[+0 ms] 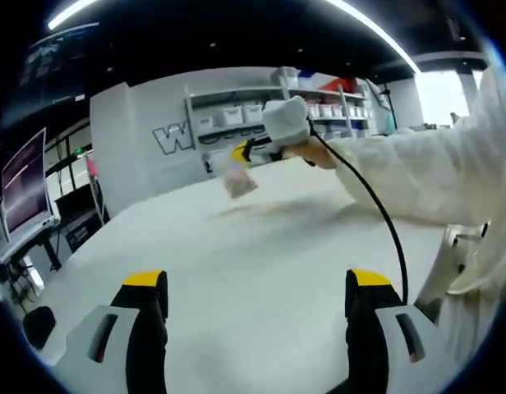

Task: Open the resealable bag by pulling the two sides of the seal apart until the entire bag opening is separated and visibly accessible.

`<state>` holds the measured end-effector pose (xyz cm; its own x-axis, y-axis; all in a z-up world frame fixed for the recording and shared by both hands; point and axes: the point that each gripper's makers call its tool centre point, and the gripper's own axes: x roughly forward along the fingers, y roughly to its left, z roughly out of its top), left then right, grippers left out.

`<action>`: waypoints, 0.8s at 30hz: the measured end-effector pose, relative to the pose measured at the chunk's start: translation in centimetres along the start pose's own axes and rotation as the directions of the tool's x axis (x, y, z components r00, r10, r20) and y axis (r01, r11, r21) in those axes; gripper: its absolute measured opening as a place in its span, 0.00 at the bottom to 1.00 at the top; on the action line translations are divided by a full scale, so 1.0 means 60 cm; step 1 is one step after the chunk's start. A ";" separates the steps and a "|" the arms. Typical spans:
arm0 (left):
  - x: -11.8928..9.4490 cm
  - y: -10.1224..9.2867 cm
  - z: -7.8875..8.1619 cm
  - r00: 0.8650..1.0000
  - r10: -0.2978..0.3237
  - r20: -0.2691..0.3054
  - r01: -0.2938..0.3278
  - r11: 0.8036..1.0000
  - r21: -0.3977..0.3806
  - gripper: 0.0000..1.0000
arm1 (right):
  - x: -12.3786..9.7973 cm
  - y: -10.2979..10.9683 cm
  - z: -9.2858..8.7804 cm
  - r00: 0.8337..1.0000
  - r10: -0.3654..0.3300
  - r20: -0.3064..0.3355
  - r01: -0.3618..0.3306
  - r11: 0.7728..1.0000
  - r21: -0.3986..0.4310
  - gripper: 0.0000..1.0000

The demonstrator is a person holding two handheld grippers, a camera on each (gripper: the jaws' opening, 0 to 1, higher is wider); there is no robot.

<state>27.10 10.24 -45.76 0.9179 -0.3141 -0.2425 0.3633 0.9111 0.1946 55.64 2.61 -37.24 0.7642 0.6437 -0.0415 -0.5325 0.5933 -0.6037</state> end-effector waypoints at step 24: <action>0.002 -0.006 0.006 1.000 -0.010 0.000 0.010 1.000 0.008 0.88 | -0.045 -0.042 0.008 0.999 -0.038 0.034 0.038 0.999 0.018 0.00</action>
<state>27.14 9.77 -45.53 0.9144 -0.3229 -0.2440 0.3733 0.9059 0.2001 54.72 -0.40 -35.21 0.7712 0.6366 0.0090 -0.5098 0.6259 -0.5901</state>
